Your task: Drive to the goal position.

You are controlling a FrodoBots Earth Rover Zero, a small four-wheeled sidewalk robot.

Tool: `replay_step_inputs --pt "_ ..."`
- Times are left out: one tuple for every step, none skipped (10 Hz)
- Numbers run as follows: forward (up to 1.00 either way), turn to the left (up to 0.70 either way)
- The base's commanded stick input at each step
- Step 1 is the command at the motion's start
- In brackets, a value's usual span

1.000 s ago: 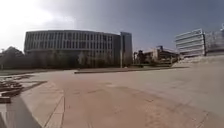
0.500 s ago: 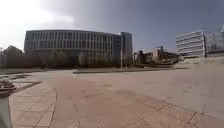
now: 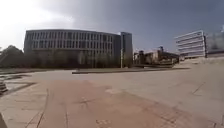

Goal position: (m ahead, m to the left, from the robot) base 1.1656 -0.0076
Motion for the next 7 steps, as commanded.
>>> replay_step_inputs --pt "0.7 0.0" --pt "0.7 0.0" --pt "0.7 0.0" --pt "0.7 0.0" --pt "0.7 0.0" --pt "0.7 0.0" --pt "0.7 0.0"
